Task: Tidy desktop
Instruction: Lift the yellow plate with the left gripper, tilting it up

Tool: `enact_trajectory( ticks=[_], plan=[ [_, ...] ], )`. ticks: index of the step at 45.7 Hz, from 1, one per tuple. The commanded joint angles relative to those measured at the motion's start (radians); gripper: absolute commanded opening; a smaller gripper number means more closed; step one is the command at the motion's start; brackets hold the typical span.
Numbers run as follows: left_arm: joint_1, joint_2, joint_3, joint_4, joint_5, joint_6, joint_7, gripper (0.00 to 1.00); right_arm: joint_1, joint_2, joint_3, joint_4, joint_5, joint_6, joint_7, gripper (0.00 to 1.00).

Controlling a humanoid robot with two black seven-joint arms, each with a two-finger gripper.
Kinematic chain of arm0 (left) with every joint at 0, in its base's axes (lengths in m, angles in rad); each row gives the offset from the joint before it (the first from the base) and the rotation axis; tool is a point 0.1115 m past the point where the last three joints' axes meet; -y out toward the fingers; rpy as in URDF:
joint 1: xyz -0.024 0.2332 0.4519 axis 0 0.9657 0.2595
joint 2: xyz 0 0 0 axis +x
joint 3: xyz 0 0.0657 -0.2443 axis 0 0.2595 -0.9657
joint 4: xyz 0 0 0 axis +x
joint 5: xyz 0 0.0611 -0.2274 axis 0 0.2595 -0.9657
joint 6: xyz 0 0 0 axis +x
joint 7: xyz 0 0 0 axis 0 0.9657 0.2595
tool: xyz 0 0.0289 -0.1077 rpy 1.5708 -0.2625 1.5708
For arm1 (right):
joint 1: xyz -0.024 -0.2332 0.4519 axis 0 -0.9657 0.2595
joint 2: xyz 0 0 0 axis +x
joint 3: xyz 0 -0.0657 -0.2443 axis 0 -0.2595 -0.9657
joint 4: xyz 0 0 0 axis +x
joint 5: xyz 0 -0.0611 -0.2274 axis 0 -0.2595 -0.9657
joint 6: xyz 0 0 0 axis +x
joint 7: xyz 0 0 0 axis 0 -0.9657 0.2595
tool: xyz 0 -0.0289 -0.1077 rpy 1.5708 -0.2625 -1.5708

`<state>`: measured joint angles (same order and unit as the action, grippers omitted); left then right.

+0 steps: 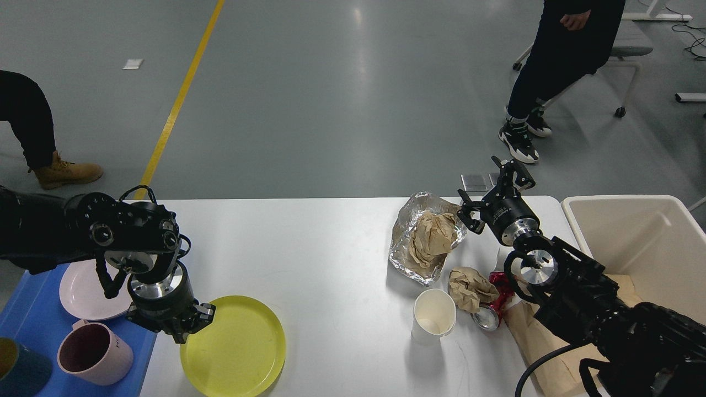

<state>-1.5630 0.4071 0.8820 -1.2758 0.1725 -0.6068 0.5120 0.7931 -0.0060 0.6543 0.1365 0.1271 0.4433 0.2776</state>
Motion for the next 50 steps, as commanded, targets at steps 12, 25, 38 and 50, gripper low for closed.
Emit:
enact_trajectory(
  ticks=[12, 25, 38, 50],
  plan=[
    [-0.078, 0.013, 0.000, -0.002, -0.041, -0.054, -0.001, 0.00, 0.000, 0.000, -0.001, 0.000, 0.000, 0.000, 0.000, 1.00],
    [-0.109, 0.015, 0.000, -0.002, -0.056, -0.068, -0.001, 0.00, 0.000, 0.001, -0.001, 0.000, 0.000, 0.000, 0.000, 1.00],
    [-0.149, 0.030, -0.002, -0.002, -0.064, -0.082, -0.001, 0.00, 0.000, 0.000, -0.001, 0.000, 0.000, 0.000, 0.000, 1.00],
    [-0.177, 0.035, -0.002, -0.002, -0.079, -0.096, -0.001, 0.00, 0.000, 0.000, -0.001, 0.000, 0.000, 0.000, 0.000, 1.00]
  ],
)
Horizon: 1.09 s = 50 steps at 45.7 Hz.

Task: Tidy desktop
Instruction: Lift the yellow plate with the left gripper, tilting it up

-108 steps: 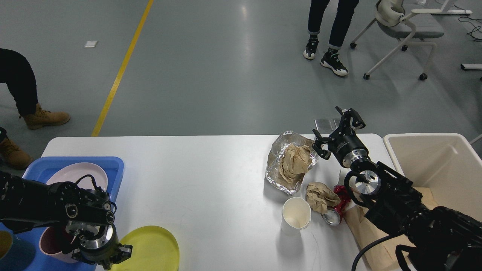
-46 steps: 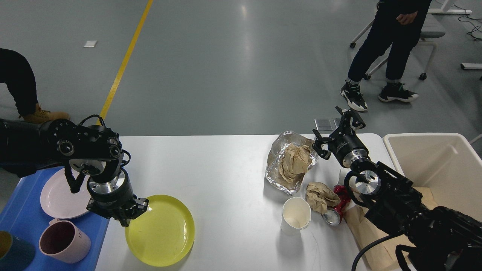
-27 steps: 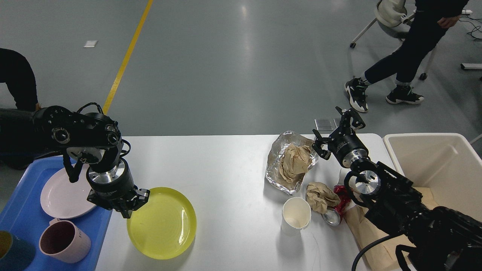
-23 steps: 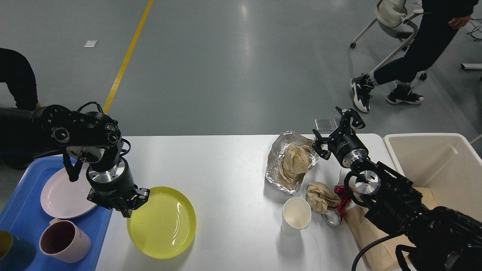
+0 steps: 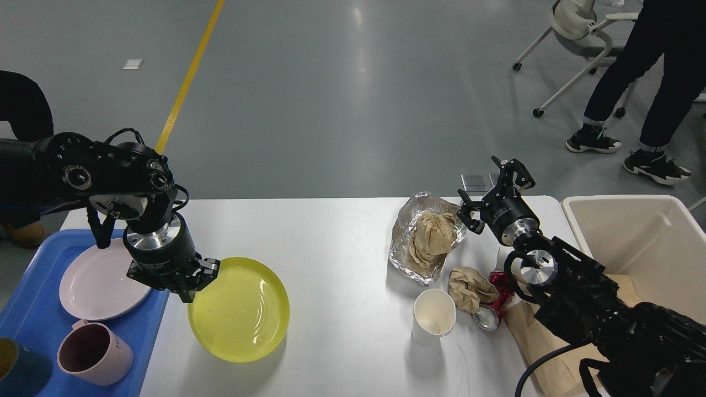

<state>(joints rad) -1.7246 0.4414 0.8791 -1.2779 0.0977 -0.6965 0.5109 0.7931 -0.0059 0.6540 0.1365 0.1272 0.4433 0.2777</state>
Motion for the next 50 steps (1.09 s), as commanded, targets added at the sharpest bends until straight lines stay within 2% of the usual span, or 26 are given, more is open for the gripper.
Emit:
enact_trajectory(
  ticks=[1, 26, 50],
  plan=[
    [-0.019, 0.000, 0.001, 0.000, -0.006, -0.008, 0.000, 0.00, 0.000, 0.000, 0.001, 0.000, 0.000, 0.000, 0.000, 1.00],
    [-0.187, 0.074, 0.014, 0.009, -0.047, -0.093, -0.003, 0.00, 0.000, 0.000, 0.000, 0.000, 0.000, 0.000, 0.000, 1.00],
    [-0.176, 0.069, 0.011, 0.015, -0.047, -0.089, -0.005, 0.00, 0.000, 0.000, 0.001, 0.000, 0.000, 0.000, 0.000, 1.00]
  ],
)
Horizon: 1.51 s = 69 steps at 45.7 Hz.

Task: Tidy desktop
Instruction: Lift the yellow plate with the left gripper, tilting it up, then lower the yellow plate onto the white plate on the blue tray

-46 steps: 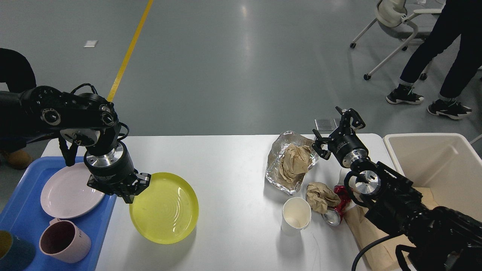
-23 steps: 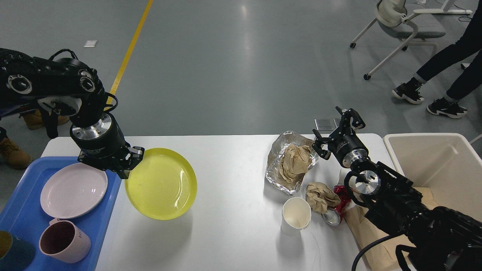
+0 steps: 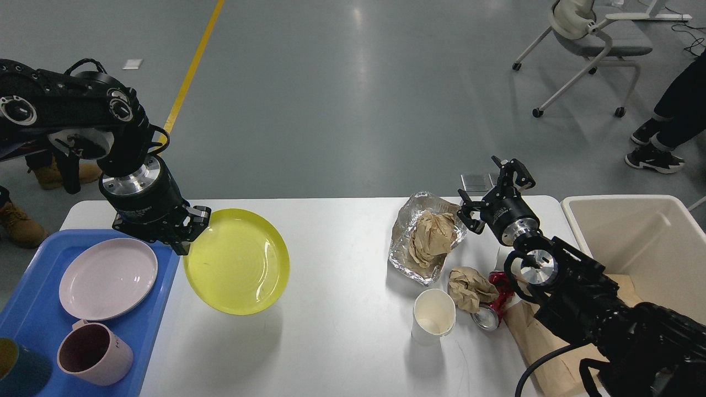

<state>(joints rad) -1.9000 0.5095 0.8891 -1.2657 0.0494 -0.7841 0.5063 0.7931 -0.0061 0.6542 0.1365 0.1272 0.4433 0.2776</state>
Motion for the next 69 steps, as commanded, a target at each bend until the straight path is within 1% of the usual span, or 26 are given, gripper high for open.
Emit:
enact_trajectory(
  ticks=[1, 13, 22, 27, 33, 34, 37, 49, 65, 69],
  plan=[
    [-0.001, 0.001, 0.001, 0.006, 0.000, 0.000, 0.000, 0.00, 0.000, 0.000, -0.001, 0.000, 0.000, 0.000, 0.000, 1.00],
    [-0.005, 0.017, 0.025, 0.025, 0.000, -0.009, 0.000, 0.00, 0.000, 0.000, 0.001, 0.000, 0.000, 0.000, 0.000, 1.00],
    [-0.017, 0.084, 0.103, 0.089, 0.004, -0.014, -0.003, 0.00, 0.000, 0.000, -0.001, 0.000, -0.001, 0.000, 0.000, 1.00],
    [-0.010, 0.110, 0.129, 0.170, 0.010, -0.049, -0.003, 0.00, 0.000, 0.000, -0.001, 0.000, 0.000, 0.000, 0.000, 1.00],
    [0.010, 0.121, 0.145, 0.311, 0.012, -0.125, -0.005, 0.00, 0.000, 0.000, -0.001, 0.000, 0.000, 0.000, 0.000, 1.00],
    [0.019, 0.124, 0.154, 0.356, 0.012, -0.147, -0.006, 0.00, 0.001, 0.000, -0.001, 0.000, 0.000, 0.000, 0.000, 1.00],
    [0.047, 0.133, 0.157, 0.408, 0.012, -0.165, -0.006, 0.00, 0.000, 0.000, -0.001, 0.000, 0.000, 0.000, 0.000, 1.00],
    [0.170, 0.144, 0.159, 0.545, 0.020, -0.176, -0.006, 0.00, 0.000, 0.000, 0.001, 0.000, 0.000, 0.000, 0.000, 1.00],
    [0.303, 0.162, 0.130, 0.620, 0.036, -0.172, -0.005, 0.00, 0.000, 0.000, 0.001, 0.000, 0.000, 0.000, 0.000, 1.00],
    [0.344, 0.161, 0.096, 0.652, 0.038, -0.173, 0.003, 0.00, 0.000, 0.000, -0.001, 0.000, 0.000, 0.000, 0.000, 1.00]
  ],
)
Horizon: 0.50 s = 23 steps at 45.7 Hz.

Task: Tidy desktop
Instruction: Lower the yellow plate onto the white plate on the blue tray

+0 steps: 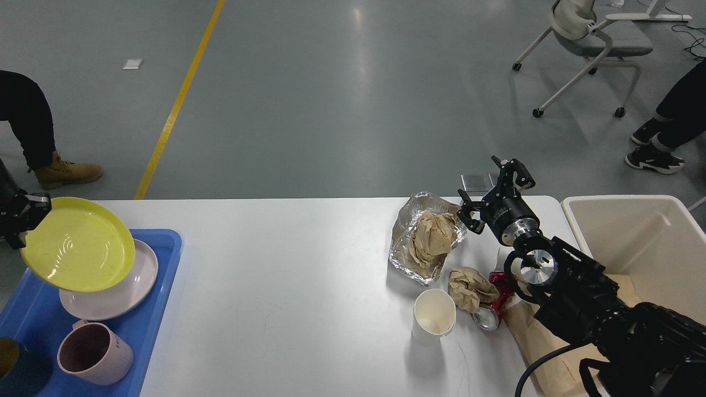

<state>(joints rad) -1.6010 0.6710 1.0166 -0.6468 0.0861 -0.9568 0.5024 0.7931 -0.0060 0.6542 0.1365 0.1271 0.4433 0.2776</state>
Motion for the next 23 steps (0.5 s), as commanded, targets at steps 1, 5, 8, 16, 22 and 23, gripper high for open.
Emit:
enact_trajectory(
  ticks=[1, 5, 8, 16, 22, 23],
  plan=[
    [0.062, -0.001, -0.044, 0.044, 0.003, 0.000, 0.008, 0.00, 0.000, 0.000, -0.001, 0.000, 0.000, 0.000, 0.000, 1.00],
    [0.098, -0.004, -0.075, 0.067, 0.015, 0.000, 0.010, 0.00, 0.000, 0.000, 0.001, 0.000, 0.000, 0.000, 0.000, 1.00],
    [0.115, -0.007, -0.087, 0.078, 0.017, 0.000, 0.010, 0.00, 0.000, 0.000, 0.001, 0.000, -0.001, 0.000, 0.000, 1.00],
    [0.159, -0.016, -0.134, 0.096, 0.015, 0.000, 0.010, 0.00, 0.000, 0.000, 0.001, 0.000, 0.000, 0.000, 0.000, 1.00],
    [0.179, -0.018, -0.177, 0.098, 0.015, 0.004, 0.010, 0.00, 0.000, 0.000, 0.001, 0.000, 0.000, 0.000, 0.000, 1.00],
    [0.185, -0.018, -0.185, 0.098, 0.015, 0.004, 0.010, 0.00, 0.000, 0.000, 0.001, 0.000, 0.000, 0.000, 0.000, 1.00]
  ],
)
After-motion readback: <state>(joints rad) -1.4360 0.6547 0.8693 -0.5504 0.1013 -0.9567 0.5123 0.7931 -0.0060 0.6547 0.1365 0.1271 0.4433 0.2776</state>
